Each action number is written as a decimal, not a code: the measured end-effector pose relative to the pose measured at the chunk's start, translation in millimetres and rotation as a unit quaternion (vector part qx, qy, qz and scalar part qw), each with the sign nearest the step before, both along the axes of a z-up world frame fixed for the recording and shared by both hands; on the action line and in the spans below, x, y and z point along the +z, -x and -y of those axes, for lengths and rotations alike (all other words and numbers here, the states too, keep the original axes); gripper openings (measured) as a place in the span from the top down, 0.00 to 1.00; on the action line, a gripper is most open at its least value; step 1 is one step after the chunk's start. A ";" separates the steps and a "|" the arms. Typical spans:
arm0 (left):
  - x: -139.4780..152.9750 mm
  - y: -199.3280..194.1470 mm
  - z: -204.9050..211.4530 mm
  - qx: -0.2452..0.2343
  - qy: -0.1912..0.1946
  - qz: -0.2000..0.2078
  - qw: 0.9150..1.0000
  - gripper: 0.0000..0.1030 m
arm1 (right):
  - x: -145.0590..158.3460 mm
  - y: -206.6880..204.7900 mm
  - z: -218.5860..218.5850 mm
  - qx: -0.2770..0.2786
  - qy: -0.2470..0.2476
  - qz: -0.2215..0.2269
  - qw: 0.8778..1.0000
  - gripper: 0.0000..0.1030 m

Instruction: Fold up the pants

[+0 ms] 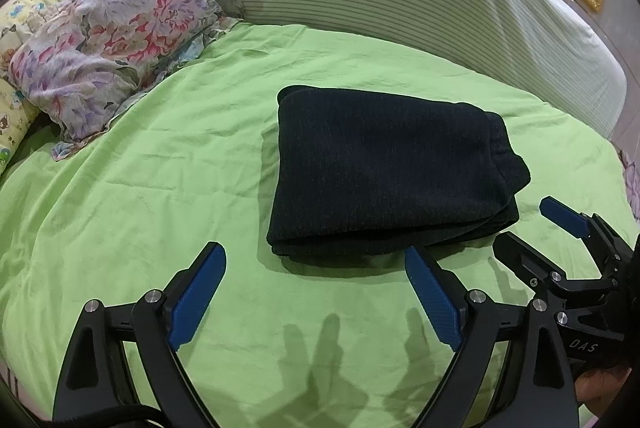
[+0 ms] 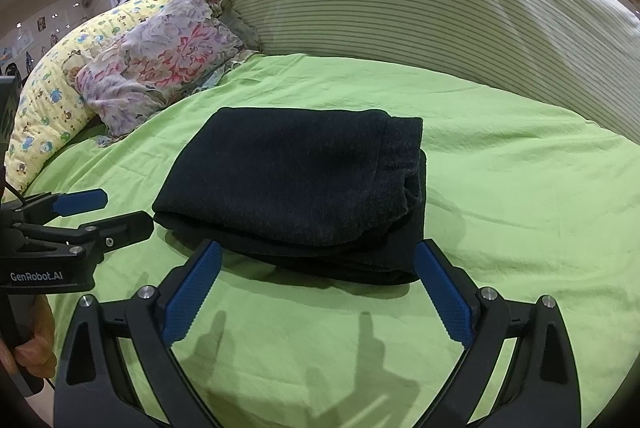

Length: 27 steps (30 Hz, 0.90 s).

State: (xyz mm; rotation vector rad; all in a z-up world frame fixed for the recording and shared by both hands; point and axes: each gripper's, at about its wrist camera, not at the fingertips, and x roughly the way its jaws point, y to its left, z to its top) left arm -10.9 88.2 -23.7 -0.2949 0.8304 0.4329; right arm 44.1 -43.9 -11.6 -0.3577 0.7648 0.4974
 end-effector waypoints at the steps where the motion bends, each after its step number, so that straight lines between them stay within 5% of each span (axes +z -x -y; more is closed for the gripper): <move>1: -0.1 0.0 0.0 0.000 0.001 0.000 1.000 0.11 | 0.5 -0.3 0.0 0.001 0.000 0.000 1.000 0.06; 27: 4.5 -4.8 -1.1 0.000 0.007 0.001 1.000 0.10 | 7.1 -7.5 0.4 -0.005 -0.005 0.002 1.000 0.05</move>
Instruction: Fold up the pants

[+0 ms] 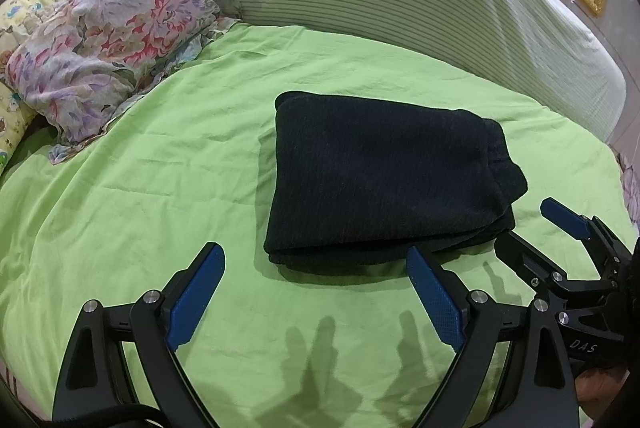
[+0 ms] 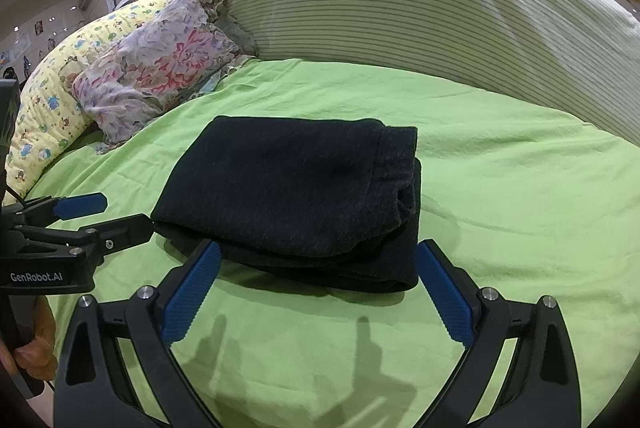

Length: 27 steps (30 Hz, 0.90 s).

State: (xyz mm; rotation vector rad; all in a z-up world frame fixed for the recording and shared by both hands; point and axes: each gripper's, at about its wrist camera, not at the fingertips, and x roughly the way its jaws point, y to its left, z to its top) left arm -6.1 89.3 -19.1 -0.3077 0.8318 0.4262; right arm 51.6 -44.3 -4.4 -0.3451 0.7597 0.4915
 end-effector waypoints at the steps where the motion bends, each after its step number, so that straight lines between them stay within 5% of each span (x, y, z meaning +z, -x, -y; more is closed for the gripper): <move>1: 1.3 -0.8 0.0 0.000 0.001 0.000 1.000 0.10 | 1.7 -1.3 0.4 0.000 -0.001 0.002 1.000 0.05; 9: 15.8 -7.3 -3.5 -0.009 -0.004 0.021 1.000 0.10 | 12.6 -4.9 2.7 -0.013 -0.012 0.015 1.000 0.05; 27: 7.9 -22.7 -4.7 -0.018 -0.005 -0.011 1.000 0.12 | 8.8 -17.4 13.3 -0.035 -0.019 -0.006 0.999 0.04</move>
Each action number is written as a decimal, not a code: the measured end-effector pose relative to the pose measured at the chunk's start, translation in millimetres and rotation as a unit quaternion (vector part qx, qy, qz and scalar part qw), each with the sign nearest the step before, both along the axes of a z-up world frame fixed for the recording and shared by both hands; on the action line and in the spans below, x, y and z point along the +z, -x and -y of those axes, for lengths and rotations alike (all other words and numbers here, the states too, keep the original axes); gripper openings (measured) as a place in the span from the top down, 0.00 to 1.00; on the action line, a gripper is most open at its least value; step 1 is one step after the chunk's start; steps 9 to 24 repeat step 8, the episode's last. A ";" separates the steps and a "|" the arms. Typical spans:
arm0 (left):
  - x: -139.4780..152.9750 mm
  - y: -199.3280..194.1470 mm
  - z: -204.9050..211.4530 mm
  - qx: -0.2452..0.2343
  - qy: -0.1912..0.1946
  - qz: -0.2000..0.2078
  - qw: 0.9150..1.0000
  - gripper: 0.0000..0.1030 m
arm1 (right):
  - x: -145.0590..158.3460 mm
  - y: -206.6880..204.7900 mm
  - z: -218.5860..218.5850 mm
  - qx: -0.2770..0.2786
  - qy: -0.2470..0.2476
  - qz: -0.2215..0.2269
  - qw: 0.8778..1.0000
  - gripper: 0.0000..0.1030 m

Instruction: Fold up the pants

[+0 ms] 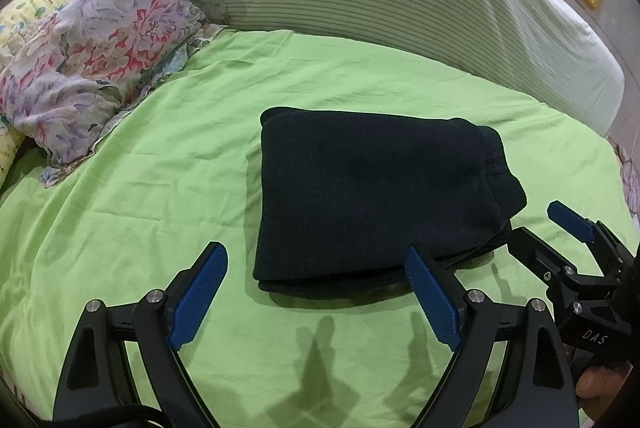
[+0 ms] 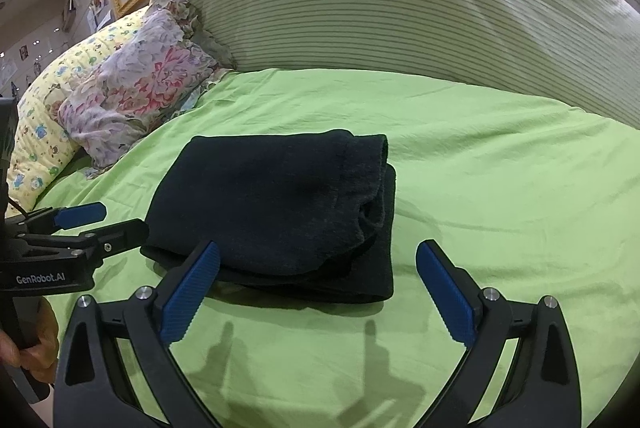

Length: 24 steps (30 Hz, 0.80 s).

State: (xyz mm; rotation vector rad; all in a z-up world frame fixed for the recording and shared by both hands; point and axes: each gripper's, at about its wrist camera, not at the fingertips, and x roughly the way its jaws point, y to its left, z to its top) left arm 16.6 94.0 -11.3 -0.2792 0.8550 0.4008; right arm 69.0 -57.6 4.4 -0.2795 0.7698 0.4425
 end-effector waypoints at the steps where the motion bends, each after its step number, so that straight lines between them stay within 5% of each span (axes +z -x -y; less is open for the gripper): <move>1: 0.2 -0.5 0.8 -0.001 0.000 0.000 1.000 0.12 | -0.1 -0.9 0.8 -0.001 -0.001 -0.002 1.000 0.04; 24: 2.0 -5.5 5.8 -0.010 0.002 -0.007 1.000 0.11 | 1.1 -3.2 5.4 -0.004 -0.011 -0.006 1.000 0.04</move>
